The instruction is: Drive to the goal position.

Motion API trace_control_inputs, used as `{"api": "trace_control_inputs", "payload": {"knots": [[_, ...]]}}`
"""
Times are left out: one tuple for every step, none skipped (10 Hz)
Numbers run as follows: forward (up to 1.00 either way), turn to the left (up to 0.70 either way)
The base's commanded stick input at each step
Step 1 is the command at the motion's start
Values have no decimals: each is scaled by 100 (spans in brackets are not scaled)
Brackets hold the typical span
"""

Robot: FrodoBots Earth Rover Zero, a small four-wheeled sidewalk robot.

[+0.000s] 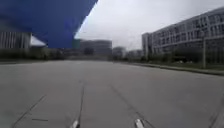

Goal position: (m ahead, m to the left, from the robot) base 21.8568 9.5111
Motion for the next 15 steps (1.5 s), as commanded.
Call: {"api": "trace_control_inputs", "payload": {"knots": [[100, 0], [100, 0], [100, 0], [100, 0], [100, 0], [100, 0], [100, 0], [100, 0], [100, 0], [100, 0], [100, 0], [100, 0], [100, 0], [100, 0], [100, 0]]}}
